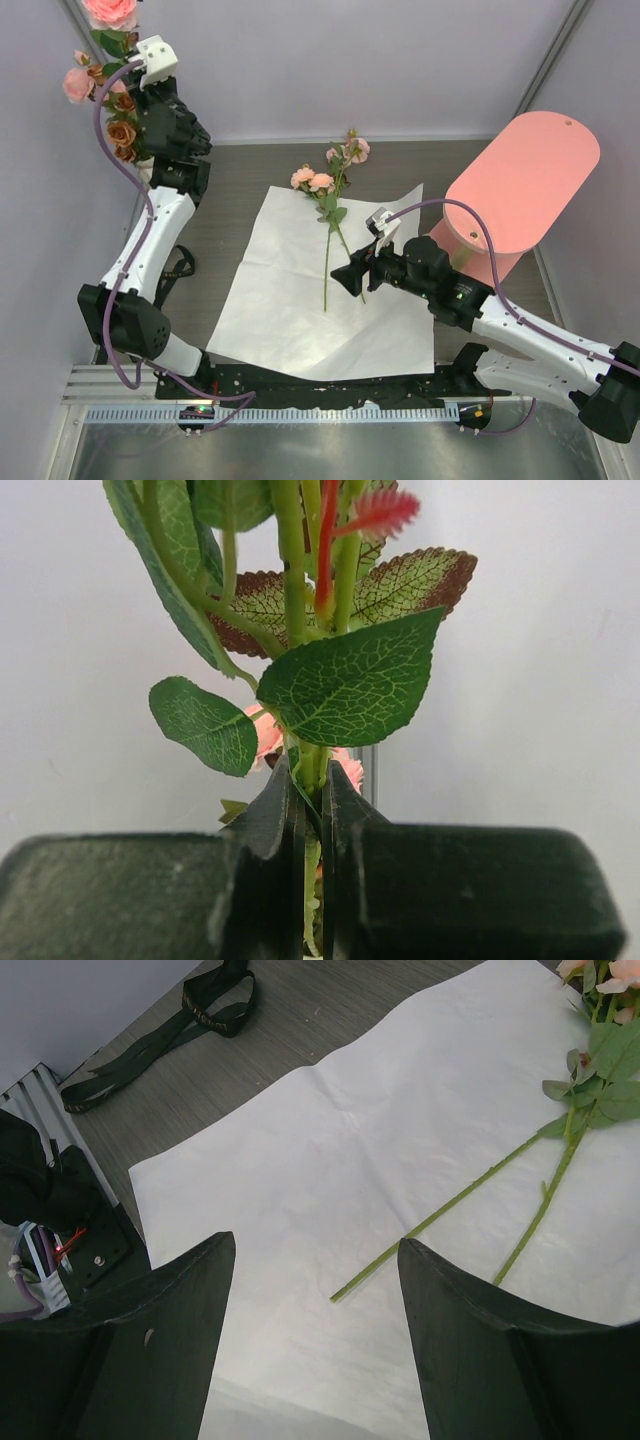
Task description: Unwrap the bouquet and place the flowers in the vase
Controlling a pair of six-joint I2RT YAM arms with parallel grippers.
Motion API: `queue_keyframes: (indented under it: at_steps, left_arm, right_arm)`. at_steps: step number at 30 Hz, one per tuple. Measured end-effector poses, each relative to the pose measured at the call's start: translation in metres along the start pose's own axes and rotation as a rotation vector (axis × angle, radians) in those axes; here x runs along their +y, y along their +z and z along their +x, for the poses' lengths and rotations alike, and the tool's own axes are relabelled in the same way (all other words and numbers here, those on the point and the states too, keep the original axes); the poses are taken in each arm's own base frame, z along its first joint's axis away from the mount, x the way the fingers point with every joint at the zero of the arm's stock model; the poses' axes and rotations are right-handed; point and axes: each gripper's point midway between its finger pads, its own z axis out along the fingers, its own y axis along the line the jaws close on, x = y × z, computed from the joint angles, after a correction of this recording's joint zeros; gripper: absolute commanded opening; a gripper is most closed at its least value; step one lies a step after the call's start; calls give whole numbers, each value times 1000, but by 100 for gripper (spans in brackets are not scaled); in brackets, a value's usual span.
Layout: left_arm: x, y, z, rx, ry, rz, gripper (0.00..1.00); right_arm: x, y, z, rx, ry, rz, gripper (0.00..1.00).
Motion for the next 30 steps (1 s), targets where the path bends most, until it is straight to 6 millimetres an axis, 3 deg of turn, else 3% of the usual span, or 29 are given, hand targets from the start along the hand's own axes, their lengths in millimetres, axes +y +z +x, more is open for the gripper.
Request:
queue_keyframes:
  at_steps: [9,18,30]
  left_arm:
    - [-6,-5,38,61,16,-48,0]
    - [-18,-4,91,136,89,-110,0]
    - [7,-4,131,192,69,-223,6]
  right_arm:
    - [0,0,0,0,0,0,72]
    - [0,0,0,0,0,0,72]
    - [-1,-1,4,15,1,4,72]
